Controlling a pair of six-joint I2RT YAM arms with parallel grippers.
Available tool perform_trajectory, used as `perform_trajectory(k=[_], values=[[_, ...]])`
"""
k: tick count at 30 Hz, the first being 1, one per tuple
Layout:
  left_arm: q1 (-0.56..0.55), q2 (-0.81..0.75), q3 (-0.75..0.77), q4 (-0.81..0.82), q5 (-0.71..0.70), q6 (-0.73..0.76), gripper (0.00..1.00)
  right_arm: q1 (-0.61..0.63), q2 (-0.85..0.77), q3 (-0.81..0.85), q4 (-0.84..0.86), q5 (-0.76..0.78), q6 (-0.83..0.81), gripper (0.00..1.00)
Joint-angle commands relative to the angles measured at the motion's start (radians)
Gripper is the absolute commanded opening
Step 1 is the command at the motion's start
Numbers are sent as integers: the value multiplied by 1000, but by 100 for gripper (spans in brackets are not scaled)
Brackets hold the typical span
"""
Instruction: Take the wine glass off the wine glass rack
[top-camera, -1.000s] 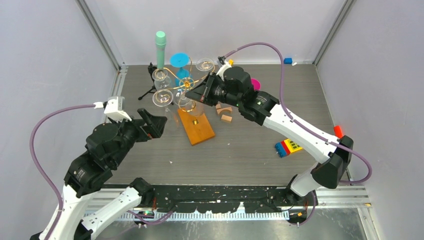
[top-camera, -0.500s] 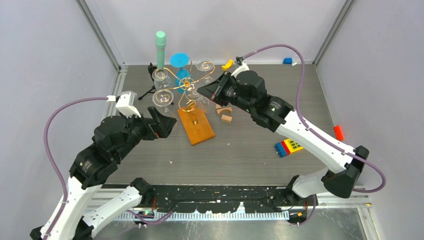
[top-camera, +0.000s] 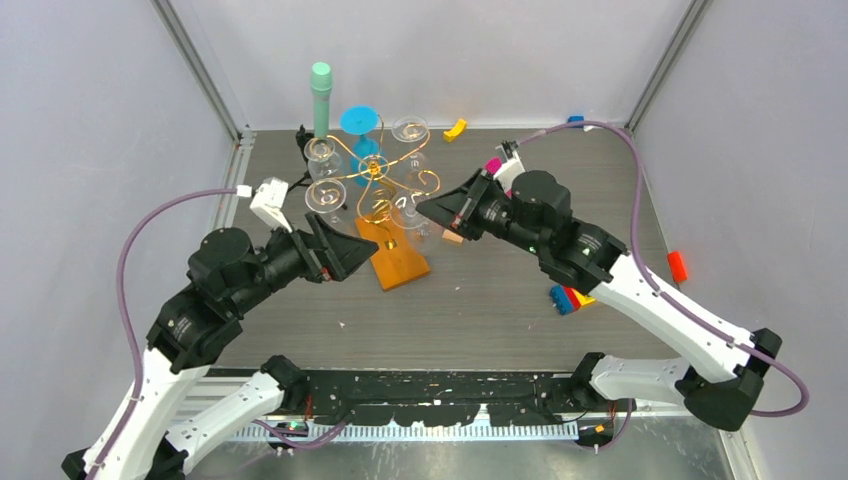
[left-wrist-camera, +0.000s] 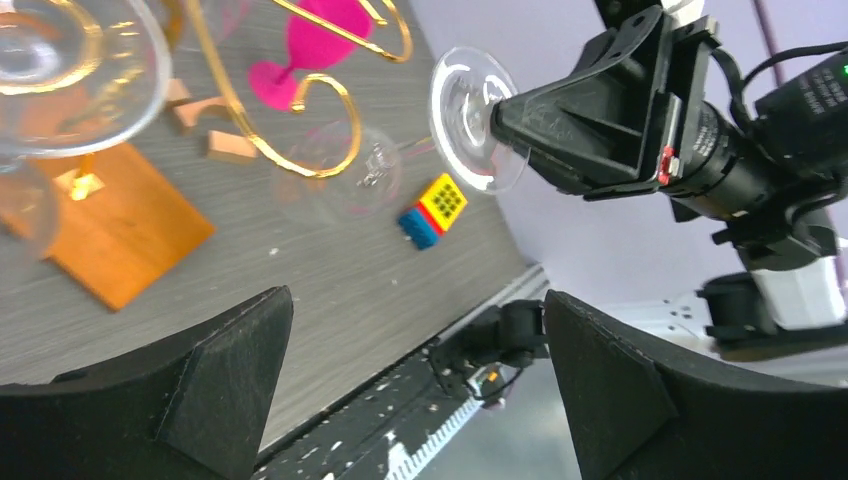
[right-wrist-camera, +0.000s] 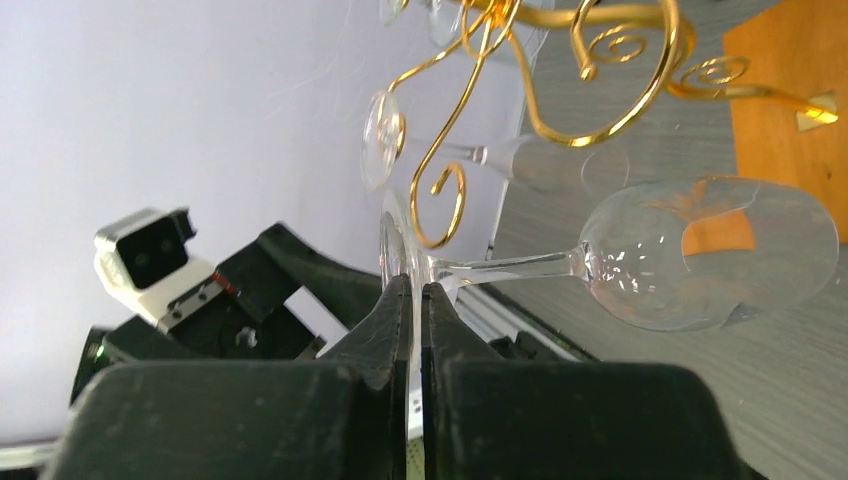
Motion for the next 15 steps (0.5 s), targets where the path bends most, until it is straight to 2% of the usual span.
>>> perform_trajectory(k=[1,6,9,12,15], values=[[0,48,-37,214,199,-97,97,6,-105,-26,68,-100,25,0],[0,80,-100,382,314,-30,92,7,-185,-56,44,-89,74,0],[-1,111,-104,481,428,91,93,6,-208,-18,-31,-90,131,0],[-3,176,-49,498,524,213,91,6,-223,6,-62,-117,170,0],[-25,215,-41,579,569,346,90,6,-233,20,-65,-134,206,0]])
